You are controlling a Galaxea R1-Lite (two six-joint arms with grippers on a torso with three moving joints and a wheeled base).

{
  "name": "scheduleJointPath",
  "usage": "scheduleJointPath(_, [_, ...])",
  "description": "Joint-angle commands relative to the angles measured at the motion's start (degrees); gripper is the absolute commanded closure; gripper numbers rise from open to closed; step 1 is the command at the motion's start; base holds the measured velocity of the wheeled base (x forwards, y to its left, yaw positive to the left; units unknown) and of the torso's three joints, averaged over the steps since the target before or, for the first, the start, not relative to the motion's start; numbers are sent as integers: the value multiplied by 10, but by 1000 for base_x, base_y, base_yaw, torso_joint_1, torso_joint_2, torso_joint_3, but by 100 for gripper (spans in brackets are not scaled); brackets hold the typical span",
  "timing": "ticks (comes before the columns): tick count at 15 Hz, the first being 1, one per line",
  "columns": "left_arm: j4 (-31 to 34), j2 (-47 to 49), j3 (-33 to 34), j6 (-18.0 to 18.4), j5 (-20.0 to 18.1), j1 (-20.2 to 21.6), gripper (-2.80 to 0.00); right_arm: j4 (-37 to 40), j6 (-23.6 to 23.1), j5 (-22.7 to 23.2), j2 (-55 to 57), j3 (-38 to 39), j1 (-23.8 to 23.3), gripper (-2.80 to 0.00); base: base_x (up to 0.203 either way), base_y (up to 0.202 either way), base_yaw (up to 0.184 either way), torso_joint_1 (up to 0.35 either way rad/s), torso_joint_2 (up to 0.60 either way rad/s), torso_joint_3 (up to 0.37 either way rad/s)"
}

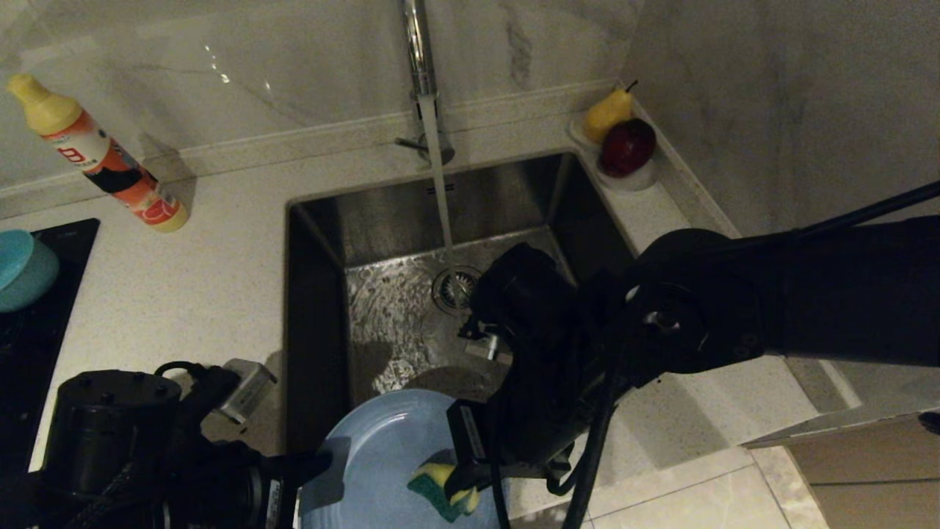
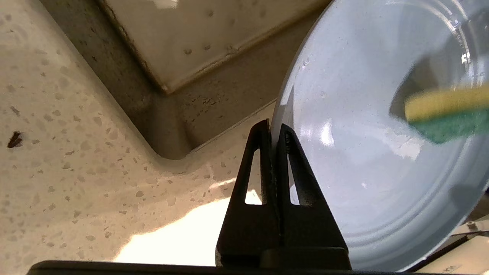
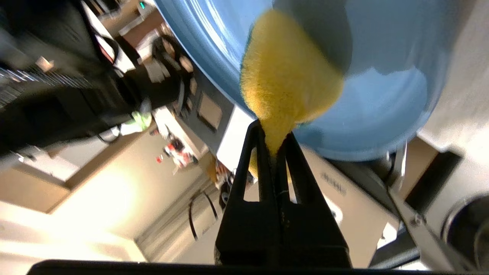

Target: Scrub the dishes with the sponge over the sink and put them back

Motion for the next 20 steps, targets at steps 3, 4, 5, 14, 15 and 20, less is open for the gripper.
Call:
scheduleJointPath(3, [-3,-4,-11,-38,0,0,0,2,4,2,-45,23,22,0,0,0,0,0,0,0])
scheduleJointPath(4, [-3,-4,-18,-56,1,0,0,1,3,2,-66,19,22,0,0,0,0,0,0,0])
scheduleJointPath(5, [-3,-4,-23,-67,1,0,0,0,1,2,-89,16,20,0,0,0,0,0,0,0])
scheduleJointPath(14, [-3,2,-131,-250,5,8,0,-2,0,78,-233,-25,-128,0,0,0,0,0,0,0])
scheduleJointPath(15, [-3,4,-144,-262,6,9,0,-1,1,85,-241,-24,-145,0,0,0,0,0,0,0])
scheduleJointPath(20, [-4,73,-175,-262,15,22,0,-1,-2,120,-278,20,-224,0,0,0,0,0,0,0])
